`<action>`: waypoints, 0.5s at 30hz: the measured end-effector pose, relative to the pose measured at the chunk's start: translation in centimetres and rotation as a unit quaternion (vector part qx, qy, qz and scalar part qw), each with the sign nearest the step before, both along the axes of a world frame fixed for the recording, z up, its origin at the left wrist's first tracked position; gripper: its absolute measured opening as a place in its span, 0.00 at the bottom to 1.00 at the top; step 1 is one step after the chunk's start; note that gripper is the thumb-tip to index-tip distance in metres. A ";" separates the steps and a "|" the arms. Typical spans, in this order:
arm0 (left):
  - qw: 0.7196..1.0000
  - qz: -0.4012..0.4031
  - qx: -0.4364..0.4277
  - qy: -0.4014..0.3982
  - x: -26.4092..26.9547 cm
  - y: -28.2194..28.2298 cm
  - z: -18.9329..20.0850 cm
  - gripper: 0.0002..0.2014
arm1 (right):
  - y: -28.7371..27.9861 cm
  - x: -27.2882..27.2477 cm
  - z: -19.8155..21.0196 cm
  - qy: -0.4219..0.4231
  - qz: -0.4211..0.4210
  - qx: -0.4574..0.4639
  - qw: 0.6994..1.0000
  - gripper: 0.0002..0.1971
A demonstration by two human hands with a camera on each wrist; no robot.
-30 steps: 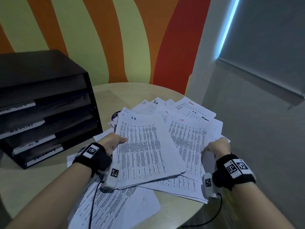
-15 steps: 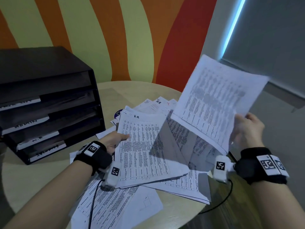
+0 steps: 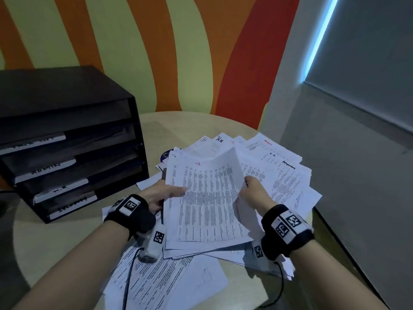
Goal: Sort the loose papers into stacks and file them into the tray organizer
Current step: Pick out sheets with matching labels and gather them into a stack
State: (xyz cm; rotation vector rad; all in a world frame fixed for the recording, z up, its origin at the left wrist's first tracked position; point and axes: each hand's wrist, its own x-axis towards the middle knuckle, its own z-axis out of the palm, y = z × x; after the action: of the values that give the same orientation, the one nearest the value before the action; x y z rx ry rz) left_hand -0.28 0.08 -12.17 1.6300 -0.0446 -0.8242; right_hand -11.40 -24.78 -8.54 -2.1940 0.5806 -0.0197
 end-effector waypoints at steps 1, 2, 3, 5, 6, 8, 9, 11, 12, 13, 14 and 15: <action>1.000 0.002 -0.008 -0.006 -0.2 -0.2 -0.1 0.24 | 0.1 0.3 -0.3 0.011 0.011 -0.001 1.000 0.04; 1.000 0.013 0.000 -0.014 -0.3 -0.3 -0.1 0.21 | 0.3 0.5 -0.5 0.018 0.012 -0.001 1.000 0.06; 0.999 0.030 0.014 -0.025 -0.4 -0.4 -0.2 0.21 | 0.1 0.6 -0.6 0.023 0.001 -0.005 1.000 0.12; 0.997 0.066 0.027 -0.038 -0.2 -0.3 -0.5 0.23 | -1.1 0.8 -0.7 0.008 -0.068 -0.019 0.998 0.24; 0.995 0.083 0.036 -0.040 -0.1 -0.2 -0.3 0.23 | -2.1 0.8 -0.7 -0.004 -0.115 -0.018 0.993 0.28; 0.992 0.110 0.053 -0.031 0.3 0.7 -0.3 0.23 | -4.4 0.6 -0.6 -0.002 -0.205 -0.019 0.979 0.31; 0.992 0.108 0.057 -0.019 0.6 1.4 -0.3 0.22 | -5.3 0.3 -0.4 0.013 -0.234 -0.008 0.972 0.30; 0.995 0.084 0.053 0.013 0.9 2.7 -0.2 0.19 | -6.7 0.0 -0.7 0.015 -0.257 0.047 0.965 0.21; 0.996 0.072 0.047 0.024 0.9 3.3 -0.1 0.18 | -6.9 -0.1 -0.8 0.007 -0.256 0.075 0.964 0.19; 0.996 0.068 0.043 0.028 0.9 3.8 0.0 0.18 | -6.9 -0.2 -1.0 0.003 -0.258 0.088 0.962 0.21; 0.997 0.065 0.038 0.027 0.8 4.1 0.0 0.18 | -6.9 -0.1 -1.3 0.004 -0.260 0.092 0.961 0.21; 0.997 0.064 0.037 0.024 0.7 4.2 0.1 0.18 | -6.8 -0.1 -1.5 0.011 -0.258 0.092 0.962 0.19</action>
State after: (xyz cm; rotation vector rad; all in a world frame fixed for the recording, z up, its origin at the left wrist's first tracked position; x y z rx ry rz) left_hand 0.44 4.27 -12.04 1.6629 0.1247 -0.7748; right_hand -11.46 -31.56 -10.07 -1.8131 1.1074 -0.2079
